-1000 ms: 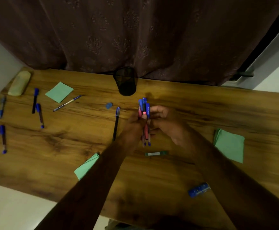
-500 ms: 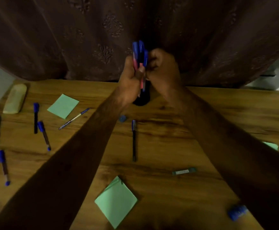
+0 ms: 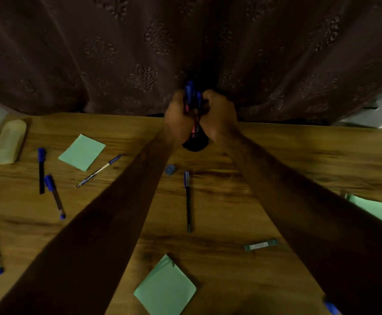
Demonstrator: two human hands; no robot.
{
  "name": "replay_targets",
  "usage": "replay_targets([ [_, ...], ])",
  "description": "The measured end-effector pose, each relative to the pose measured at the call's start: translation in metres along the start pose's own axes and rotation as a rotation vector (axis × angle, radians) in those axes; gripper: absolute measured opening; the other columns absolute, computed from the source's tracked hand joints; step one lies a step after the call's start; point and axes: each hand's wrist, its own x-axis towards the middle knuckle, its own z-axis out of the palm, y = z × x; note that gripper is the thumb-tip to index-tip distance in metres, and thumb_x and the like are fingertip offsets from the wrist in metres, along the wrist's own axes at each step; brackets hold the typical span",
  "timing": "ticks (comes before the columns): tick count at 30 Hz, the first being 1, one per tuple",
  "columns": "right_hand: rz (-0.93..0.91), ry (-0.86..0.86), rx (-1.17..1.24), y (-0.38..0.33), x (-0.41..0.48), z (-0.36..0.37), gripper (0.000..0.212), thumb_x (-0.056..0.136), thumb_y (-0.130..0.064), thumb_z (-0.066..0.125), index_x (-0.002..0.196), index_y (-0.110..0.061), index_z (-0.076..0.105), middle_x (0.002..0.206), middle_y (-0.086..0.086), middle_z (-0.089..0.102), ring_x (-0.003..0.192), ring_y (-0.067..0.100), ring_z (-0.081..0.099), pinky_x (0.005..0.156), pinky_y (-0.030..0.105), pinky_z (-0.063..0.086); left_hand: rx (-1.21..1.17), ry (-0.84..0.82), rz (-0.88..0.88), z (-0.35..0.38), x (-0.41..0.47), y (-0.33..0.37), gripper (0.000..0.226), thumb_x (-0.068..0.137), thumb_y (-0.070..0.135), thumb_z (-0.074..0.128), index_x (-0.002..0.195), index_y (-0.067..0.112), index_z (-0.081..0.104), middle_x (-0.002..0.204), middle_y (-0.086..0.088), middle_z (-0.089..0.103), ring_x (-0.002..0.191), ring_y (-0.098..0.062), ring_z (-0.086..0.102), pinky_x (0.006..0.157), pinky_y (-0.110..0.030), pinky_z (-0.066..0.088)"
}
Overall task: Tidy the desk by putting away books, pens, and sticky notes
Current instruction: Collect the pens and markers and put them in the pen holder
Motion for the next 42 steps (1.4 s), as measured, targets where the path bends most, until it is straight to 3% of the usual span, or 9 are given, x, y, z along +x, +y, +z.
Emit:
replay_targets([
  [6, -0.023, -0.022, -0.033, 0.004, -0.007, 0.001, 0.028, 0.088, -0.012, 0.063, 0.114, -0.02, 0.069, 0.104, 0.0, 0.072, 0.094, 0.015, 0.066, 0.081, 0.033, 0.056, 0.069, -0.03, -0.008, -0.01, -0.004, 0.003, 0.058, 0.084, -0.009, 0.059, 0.138, 0.008, 0.047, 0.125, -0.009, 0.059, 0.11, -0.017, 0.058, 0.084, -0.021, 0.051],
  [11, -0.123, 0.087, 0.019, 0.005, -0.019, -0.006, 0.038, 0.085, -0.007, 0.066, 0.119, -0.022, 0.066, 0.115, -0.004, 0.068, 0.102, 0.009, 0.065, 0.088, 0.027, 0.056, 0.197, 0.078, 0.088, -0.022, -0.014, -0.001, 0.059, 0.077, 0.008, 0.069, 0.133, 0.012, 0.052, 0.128, -0.006, 0.054, 0.113, -0.015, 0.057, 0.095, -0.024, 0.05],
  [16, -0.122, 0.162, 0.08, 0.021, -0.046, -0.023, 0.027, 0.086, -0.005, 0.063, 0.102, -0.026, 0.068, 0.098, -0.01, 0.067, 0.089, 0.001, 0.063, 0.078, 0.023, 0.056, -0.097, 0.18, -0.11, -0.042, -0.057, -0.008, 0.018, 0.089, 0.005, 0.059, 0.101, 0.017, 0.052, 0.093, 0.002, 0.056, 0.084, -0.01, 0.055, 0.075, -0.022, 0.046],
  [20, 0.009, 0.005, 0.086, 0.048, -0.075, -0.021, 0.022, 0.084, -0.005, 0.065, 0.093, -0.025, 0.07, 0.086, -0.012, 0.069, 0.082, 0.003, 0.066, 0.074, 0.028, 0.058, 0.283, -0.094, -0.421, -0.032, -0.103, -0.037, 0.015, 0.089, 0.032, 0.067, 0.093, 0.019, 0.06, 0.084, -0.005, 0.066, 0.077, -0.021, 0.066, 0.071, -0.04, 0.059],
  [24, 0.115, -0.132, 0.049, 0.067, -0.098, -0.006, 0.022, 0.083, -0.008, 0.066, 0.084, -0.03, 0.067, 0.08, -0.015, 0.067, 0.08, 0.004, 0.066, 0.071, 0.028, 0.058, 0.56, -0.319, -0.478, -0.003, -0.141, -0.05, 0.052, 0.08, 0.064, 0.064, 0.088, 0.013, 0.06, 0.083, -0.006, 0.066, 0.08, -0.024, 0.066, 0.068, -0.034, 0.053],
  [29, 0.16, -0.23, 0.041, 0.072, -0.112, 0.008, 0.022, 0.084, -0.012, 0.067, 0.079, -0.033, 0.063, 0.082, -0.012, 0.068, 0.081, 0.009, 0.066, 0.076, 0.038, 0.06, 0.791, -0.258, -0.33, 0.012, -0.159, -0.047, 0.03, 0.092, 0.031, 0.056, 0.112, 0.009, 0.056, 0.11, -0.012, 0.066, 0.102, -0.031, 0.064, 0.074, -0.034, 0.047],
  [33, 0.232, -0.309, 0.1, 0.06, -0.119, 0.013, 0.003, 0.092, -0.03, 0.065, 0.09, -0.032, 0.066, 0.091, -0.007, 0.069, 0.073, 0.014, 0.072, 0.068, 0.044, 0.063, 0.574, -0.233, -0.317, -0.002, -0.16, -0.045, 0.02, 0.093, 0.024, 0.055, 0.104, 0.007, 0.055, 0.1, -0.012, 0.066, 0.091, -0.029, 0.065, 0.068, -0.034, 0.048],
  [38, 0.275, -0.484, 0.231, 0.023, -0.125, 0.041, 0.043, 0.088, -0.064, 0.056, 0.099, -0.025, 0.07, 0.091, 0.0, 0.074, 0.079, 0.019, 0.073, 0.072, 0.045, 0.063, -0.075, -0.168, -0.375, -0.027, -0.164, -0.042, 0.014, 0.092, 0.013, 0.06, 0.106, 0.012, 0.063, 0.087, -0.01, 0.072, 0.077, -0.025, 0.072, 0.067, -0.044, 0.061],
  [42, 0.237, -0.498, 0.354, -0.009, -0.124, 0.073, 0.038, 0.094, -0.052, 0.055, 0.088, -0.019, 0.071, 0.082, 0.004, 0.074, 0.078, 0.024, 0.073, 0.072, 0.048, 0.062, -0.437, -0.042, -0.433, -0.064, -0.174, -0.037, 0.017, 0.093, -0.004, 0.056, 0.107, 0.001, 0.064, 0.086, -0.018, 0.067, 0.079, -0.028, 0.068, 0.075, -0.051, 0.061],
])
